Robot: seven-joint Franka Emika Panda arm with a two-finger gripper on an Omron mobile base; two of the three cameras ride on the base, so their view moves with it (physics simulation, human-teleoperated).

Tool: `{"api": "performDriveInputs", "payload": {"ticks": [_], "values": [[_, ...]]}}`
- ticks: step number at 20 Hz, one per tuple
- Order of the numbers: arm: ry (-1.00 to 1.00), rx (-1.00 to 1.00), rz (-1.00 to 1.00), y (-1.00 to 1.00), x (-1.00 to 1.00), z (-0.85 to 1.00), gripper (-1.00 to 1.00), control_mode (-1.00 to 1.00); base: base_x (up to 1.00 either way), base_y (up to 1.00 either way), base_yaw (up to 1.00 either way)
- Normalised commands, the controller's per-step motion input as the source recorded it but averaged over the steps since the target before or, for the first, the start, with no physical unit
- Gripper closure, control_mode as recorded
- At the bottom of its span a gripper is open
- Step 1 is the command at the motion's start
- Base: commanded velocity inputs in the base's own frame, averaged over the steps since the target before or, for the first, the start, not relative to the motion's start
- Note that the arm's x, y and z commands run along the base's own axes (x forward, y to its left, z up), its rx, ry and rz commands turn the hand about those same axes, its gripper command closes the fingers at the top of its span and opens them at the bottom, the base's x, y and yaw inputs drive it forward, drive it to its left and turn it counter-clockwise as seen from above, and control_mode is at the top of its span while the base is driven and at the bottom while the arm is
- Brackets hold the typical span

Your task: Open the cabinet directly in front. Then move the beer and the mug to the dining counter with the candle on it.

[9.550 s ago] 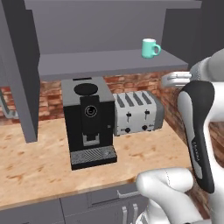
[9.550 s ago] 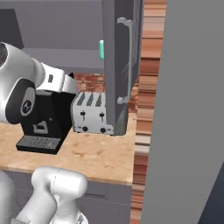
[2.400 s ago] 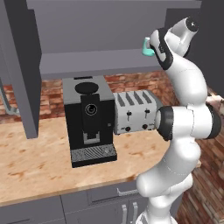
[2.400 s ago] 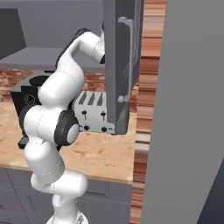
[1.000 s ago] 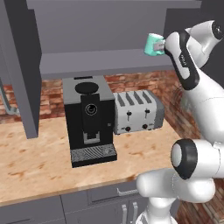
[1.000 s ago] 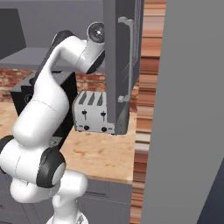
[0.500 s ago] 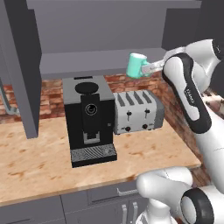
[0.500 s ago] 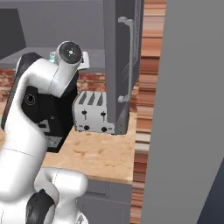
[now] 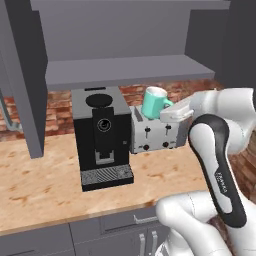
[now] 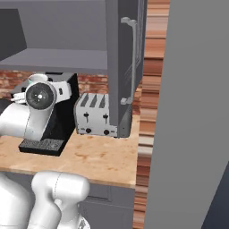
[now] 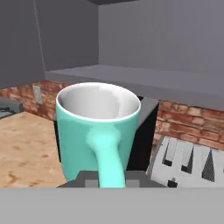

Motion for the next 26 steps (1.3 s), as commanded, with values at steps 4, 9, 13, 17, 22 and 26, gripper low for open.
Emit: {"api": "performDriveInputs", "payload": {"ticks": [4, 9, 13, 17, 22, 26], "values": [[-0.04, 0.0, -0.03, 0.0, -0.02, 0.0, 1.0, -1.0, 0.0, 0.0, 0.0], [0.0, 0.0, 0.01, 0.01, -0.28, -0.02, 1.0, 1.0, -0.16, 0.03, 0.02], [0.0, 0.0, 0.0, 0.0, 0.0, 0.0, 1.0, 1.0, -0.83, 0.41, 0.32], [0.0, 0.0, 0.0, 0.0, 0.0, 0.0, 1.0, 1.0, -0.65, 0.57, 0.69], [0.0, 0.0, 0.0, 0.0, 0.0, 0.0, 1.0, 1.0, -0.35, 0.72, 0.79], [0.0, 0.0, 0.0, 0.0, 0.0, 0.0, 1.0, 1.0, -0.29, 0.84, 0.79]]}}
